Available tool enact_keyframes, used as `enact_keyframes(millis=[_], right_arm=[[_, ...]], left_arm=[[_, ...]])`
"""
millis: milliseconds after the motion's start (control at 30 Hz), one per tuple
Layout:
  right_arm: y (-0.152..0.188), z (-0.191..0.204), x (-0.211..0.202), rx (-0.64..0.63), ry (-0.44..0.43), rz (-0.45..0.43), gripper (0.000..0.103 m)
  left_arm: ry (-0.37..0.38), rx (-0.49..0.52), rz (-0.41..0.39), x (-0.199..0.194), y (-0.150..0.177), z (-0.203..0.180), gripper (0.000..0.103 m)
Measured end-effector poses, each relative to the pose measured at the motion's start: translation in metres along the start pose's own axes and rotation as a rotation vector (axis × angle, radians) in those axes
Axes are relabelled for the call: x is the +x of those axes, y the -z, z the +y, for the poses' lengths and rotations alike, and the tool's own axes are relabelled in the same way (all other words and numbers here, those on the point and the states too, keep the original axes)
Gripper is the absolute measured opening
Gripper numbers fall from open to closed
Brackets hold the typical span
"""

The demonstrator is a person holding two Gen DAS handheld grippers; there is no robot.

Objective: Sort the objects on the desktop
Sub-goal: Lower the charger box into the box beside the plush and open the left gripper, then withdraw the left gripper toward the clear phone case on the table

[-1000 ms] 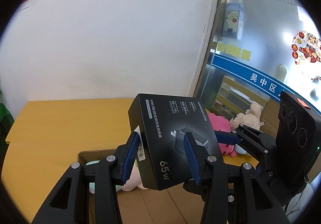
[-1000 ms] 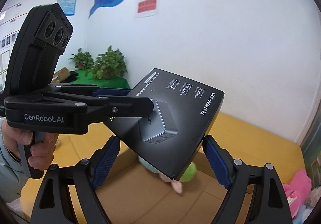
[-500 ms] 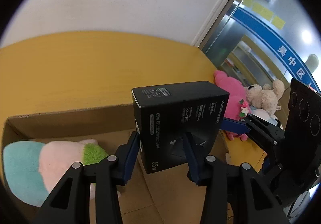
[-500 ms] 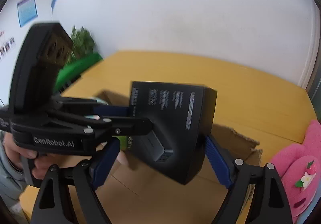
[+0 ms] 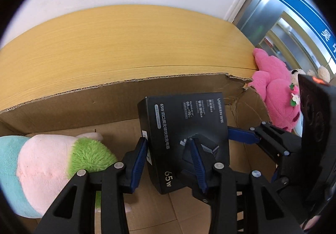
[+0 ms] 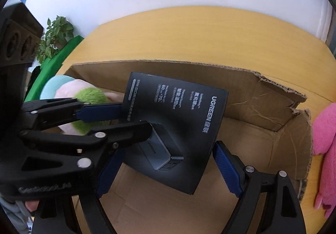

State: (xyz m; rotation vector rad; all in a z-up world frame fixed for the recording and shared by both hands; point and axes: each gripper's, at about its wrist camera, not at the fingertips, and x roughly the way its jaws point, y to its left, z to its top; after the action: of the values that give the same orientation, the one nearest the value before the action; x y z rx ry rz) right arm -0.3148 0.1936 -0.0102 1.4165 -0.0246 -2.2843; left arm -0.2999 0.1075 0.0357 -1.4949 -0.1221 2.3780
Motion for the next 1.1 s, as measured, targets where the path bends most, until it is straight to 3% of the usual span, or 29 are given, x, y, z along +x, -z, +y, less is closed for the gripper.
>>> enact_keyframes(millis=[167, 267, 333, 400, 433, 533, 633, 667, 733, 800, 833, 900, 967, 1033, 1100], right_arm=[[0.007, -0.001, -0.017, 0.023, 0.021, -0.054, 0.085], [0.018, 0.0, -0.058, 0.047, 0.028, -0.142, 0.086], [0.028, 0.005, -0.087, 0.055, 0.029, -0.2, 0.093], [0.049, 0.024, -0.129, 0.011, 0.05, -0.288, 0.103], [0.06, 0.035, -0.145, -0.016, 0.068, -0.324, 0.103], [0.075, 0.072, -0.169, -0.054, 0.086, -0.377, 0.103], [0.113, 0.082, -0.207, -0.061, 0.089, -0.439, 0.101], [0.127, 0.089, -0.218, -0.066, 0.086, -0.462, 0.098], [0.146, 0.101, -0.23, -0.069, 0.074, -0.473, 0.068], [0.167, 0.099, -0.247, -0.073, 0.068, -0.475, 0.048], [0.174, 0.104, -0.25, -0.082, 0.073, -0.478, 0.041], [0.191, 0.116, -0.257, -0.108, 0.104, -0.477, 0.04], [0.203, 0.124, -0.258, -0.117, 0.11, -0.462, 0.046], [0.217, 0.129, -0.255, -0.121, 0.075, -0.435, 0.094], [0.236, 0.136, -0.257, -0.137, 0.051, -0.444, 0.101]], left_arm=[[-0.004, -0.001, -0.084, -0.032, -0.001, 0.001, 0.041], [0.003, 0.031, -0.2, -0.081, 0.009, 0.001, 0.041], [0.003, 0.083, -0.273, -0.12, 0.022, -0.003, 0.043], [-0.029, 0.137, -0.355, -0.161, 0.043, -0.008, 0.055], [-0.048, 0.152, -0.39, -0.177, 0.053, -0.008, 0.064], [-0.102, 0.213, -0.501, -0.226, 0.093, -0.018, 0.072], [-0.127, 0.24, -0.552, -0.261, 0.132, -0.021, 0.077], [-0.128, 0.242, -0.561, -0.271, 0.145, -0.019, 0.077], [-0.125, 0.236, -0.559, -0.283, 0.165, -0.016, 0.077], [-0.131, 0.222, -0.542, -0.291, 0.189, -0.01, 0.077], [-0.139, 0.215, -0.535, -0.292, 0.198, -0.008, 0.077], [-0.151, 0.193, -0.522, -0.294, 0.217, 0.0, 0.077], [-0.156, 0.152, -0.513, -0.297, 0.233, 0.008, 0.077], [-0.135, 0.109, -0.504, -0.301, 0.249, 0.016, 0.077], [-0.115, 0.078, -0.486, -0.299, 0.266, 0.022, 0.077]])
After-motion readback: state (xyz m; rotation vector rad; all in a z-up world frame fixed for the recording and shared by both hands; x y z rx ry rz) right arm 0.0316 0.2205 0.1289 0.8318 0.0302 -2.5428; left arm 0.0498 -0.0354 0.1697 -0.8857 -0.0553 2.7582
